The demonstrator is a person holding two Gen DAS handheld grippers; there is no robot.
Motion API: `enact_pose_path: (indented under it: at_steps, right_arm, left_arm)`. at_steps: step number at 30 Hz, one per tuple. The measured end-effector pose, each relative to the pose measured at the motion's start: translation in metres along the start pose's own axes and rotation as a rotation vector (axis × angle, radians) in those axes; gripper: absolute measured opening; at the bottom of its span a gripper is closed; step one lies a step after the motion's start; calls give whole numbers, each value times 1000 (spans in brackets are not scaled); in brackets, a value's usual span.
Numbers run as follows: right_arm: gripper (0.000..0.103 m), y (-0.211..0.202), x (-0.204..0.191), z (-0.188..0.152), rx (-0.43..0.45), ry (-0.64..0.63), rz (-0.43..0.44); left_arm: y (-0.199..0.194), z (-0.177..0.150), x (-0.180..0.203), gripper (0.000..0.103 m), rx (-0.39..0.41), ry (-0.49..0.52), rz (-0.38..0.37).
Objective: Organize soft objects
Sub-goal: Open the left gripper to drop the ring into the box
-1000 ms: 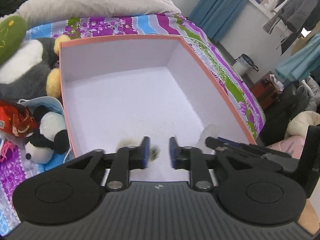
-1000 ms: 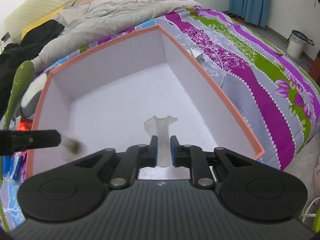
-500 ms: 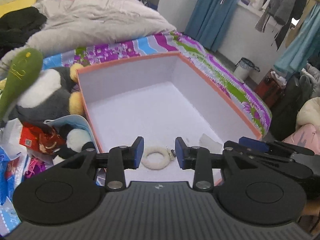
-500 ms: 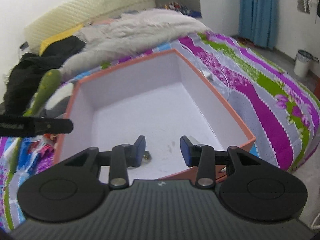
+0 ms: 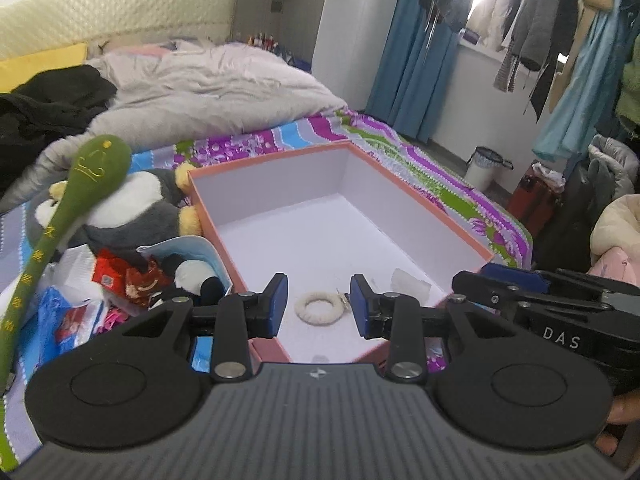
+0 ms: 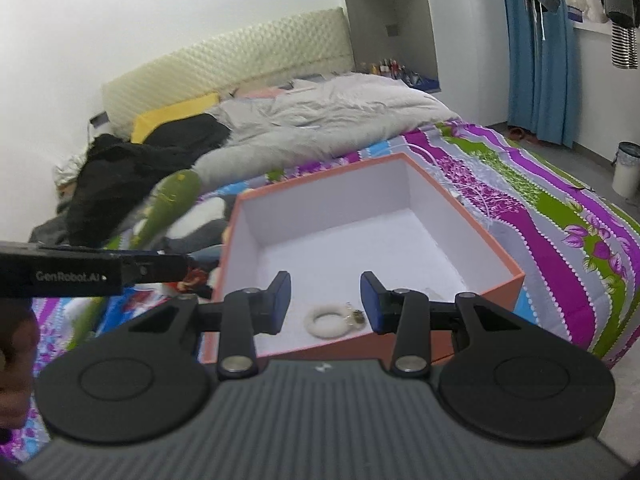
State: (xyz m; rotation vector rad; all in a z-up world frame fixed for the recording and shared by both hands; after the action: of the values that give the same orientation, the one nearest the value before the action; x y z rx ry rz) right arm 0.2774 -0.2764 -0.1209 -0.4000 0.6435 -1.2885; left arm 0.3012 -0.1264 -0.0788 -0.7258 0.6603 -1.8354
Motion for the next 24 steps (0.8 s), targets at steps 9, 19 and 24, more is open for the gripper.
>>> enact_pose_path:
  at_steps: [9, 19, 24]
  right_arm:
    - [42, -25, -29, -25, 17, -28, 33]
    - [42, -46, -59, -49, 10, -68, 76]
    - [42, -45, -78, -56, -5, -100, 104]
  left_arm:
    - [-58, -35, 12, 40, 84, 6, 45]
    - [-96, -77, 2, 40, 95, -66, 73]
    - [-106, -85, -7, 40, 105, -105, 74]
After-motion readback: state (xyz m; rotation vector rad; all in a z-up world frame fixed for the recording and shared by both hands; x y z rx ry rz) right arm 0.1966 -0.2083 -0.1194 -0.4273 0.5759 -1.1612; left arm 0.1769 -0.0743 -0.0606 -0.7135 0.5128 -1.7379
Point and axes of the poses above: each gripper's, at about its wrist camera, not at the fingertips, and y roughly the way its jaws point, x to its right, z to its top, the point moved 8 cm from there along y, roughly the way its jaws point, and after that the axes turned 8 degrees about -x, right-handed, at the moved point
